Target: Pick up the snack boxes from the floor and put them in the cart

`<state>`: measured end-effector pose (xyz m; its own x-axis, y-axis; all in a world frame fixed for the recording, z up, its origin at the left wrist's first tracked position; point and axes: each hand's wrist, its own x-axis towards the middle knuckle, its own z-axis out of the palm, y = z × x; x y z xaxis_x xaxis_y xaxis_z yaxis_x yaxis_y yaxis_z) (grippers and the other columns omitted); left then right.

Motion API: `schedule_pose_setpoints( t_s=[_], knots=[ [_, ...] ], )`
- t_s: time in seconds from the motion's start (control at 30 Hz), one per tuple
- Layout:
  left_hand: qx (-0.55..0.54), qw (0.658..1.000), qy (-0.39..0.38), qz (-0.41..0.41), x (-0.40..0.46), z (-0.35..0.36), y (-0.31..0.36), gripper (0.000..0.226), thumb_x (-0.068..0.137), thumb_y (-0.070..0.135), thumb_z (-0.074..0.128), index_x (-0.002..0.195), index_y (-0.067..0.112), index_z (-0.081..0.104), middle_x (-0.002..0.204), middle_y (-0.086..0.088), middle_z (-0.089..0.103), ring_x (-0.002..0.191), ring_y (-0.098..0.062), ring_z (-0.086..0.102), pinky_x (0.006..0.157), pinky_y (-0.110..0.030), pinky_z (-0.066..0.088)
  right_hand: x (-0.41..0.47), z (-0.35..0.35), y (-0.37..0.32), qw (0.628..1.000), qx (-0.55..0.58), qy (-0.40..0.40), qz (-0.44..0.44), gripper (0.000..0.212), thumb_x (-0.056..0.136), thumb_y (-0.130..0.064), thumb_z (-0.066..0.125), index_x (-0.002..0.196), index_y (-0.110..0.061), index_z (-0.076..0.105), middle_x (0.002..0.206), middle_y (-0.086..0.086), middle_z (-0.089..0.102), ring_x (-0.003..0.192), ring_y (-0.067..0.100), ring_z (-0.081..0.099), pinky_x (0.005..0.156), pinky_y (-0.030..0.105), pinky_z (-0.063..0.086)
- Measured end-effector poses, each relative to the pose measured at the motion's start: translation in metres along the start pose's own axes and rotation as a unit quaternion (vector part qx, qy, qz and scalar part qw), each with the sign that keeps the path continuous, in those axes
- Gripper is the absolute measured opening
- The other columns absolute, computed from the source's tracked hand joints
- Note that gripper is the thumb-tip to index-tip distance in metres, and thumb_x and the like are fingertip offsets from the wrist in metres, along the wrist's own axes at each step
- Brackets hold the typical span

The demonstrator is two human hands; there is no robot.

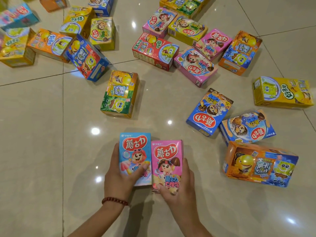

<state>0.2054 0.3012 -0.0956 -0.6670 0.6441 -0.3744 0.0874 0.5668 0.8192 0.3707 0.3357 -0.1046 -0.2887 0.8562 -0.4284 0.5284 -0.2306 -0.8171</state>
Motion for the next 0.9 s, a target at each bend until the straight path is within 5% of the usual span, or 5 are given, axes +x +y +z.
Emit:
schedule_pose_setpoints(
  t_s=[0.13, 0.3, 0.4, 0.77, 0.9],
  knots=[
    [-0.011, 0.999, -0.018, 0.025, 0.007, -0.003, 0.020, 0.084, 0.052, 0.038, 0.083, 0.125, 0.039, 0.042, 0.097, 0.027, 0.064, 0.085, 0.013, 0.062, 0.064, -0.007, 0.051, 0.017, -0.011, -0.018, 0.999, -0.016, 0.003, -0.032, 0.097, 0.080, -0.025, 0.076, 0.131, -0.064, 0.002, 0.113, -0.021, 0.039, 0.104, -0.009, 0.052, 0.075, 0.010, 0.050],
    [-0.040, 0.997, -0.014, 0.058, 0.007, -0.029, 0.071, 0.089, 0.049, 0.056, 0.083, 0.128, 0.036, 0.047, 0.105, 0.026, 0.065, 0.092, 0.002, 0.066, 0.076, -0.022, 0.057, 0.035, -0.049, -0.069, 0.998, 0.031, 0.026, -0.046, 0.083, 0.081, -0.032, 0.074, 0.145, -0.051, 0.024, 0.121, -0.003, 0.057, 0.108, 0.008, 0.060, 0.089, 0.037, 0.055],
    [-0.078, 0.996, 0.005, 0.050, -0.015, -0.059, 0.123, 0.087, 0.051, 0.053, 0.081, 0.130, 0.038, 0.046, 0.110, 0.022, 0.066, 0.098, -0.001, 0.065, 0.082, -0.028, 0.056, 0.020, -0.080, -0.130, 0.995, 0.038, 0.029, -0.083, 0.079, 0.081, -0.034, 0.074, 0.144, -0.045, 0.028, 0.128, -0.005, 0.057, 0.113, 0.006, 0.058, 0.091, 0.023, 0.051],
    [-0.132, 0.989, 0.045, 0.044, -0.118, -0.183, 0.316, 0.088, 0.051, 0.052, 0.079, 0.127, 0.055, 0.034, 0.119, 0.033, 0.056, 0.109, 0.001, 0.060, 0.093, -0.034, 0.052, -0.087, -0.161, -0.348, 0.991, 0.082, -0.024, -0.104, 0.065, 0.087, -0.028, 0.064, 0.135, -0.052, 0.028, 0.133, -0.007, 0.054, 0.113, 0.002, 0.059, 0.088, 0.025, 0.054],
    [-0.136, 0.986, 0.073, 0.061, -0.148, -0.240, 0.391, 0.087, 0.052, 0.047, 0.082, 0.123, 0.056, 0.033, 0.110, 0.044, 0.054, 0.105, 0.009, 0.058, 0.087, -0.016, 0.050, -0.125, -0.191, -0.432, 0.986, 0.121, -0.047, -0.107, 0.066, 0.091, -0.010, 0.062, 0.132, -0.052, 0.031, 0.132, -0.005, 0.055, 0.110, 0.001, 0.060, 0.080, 0.021, 0.056]
  ],
)
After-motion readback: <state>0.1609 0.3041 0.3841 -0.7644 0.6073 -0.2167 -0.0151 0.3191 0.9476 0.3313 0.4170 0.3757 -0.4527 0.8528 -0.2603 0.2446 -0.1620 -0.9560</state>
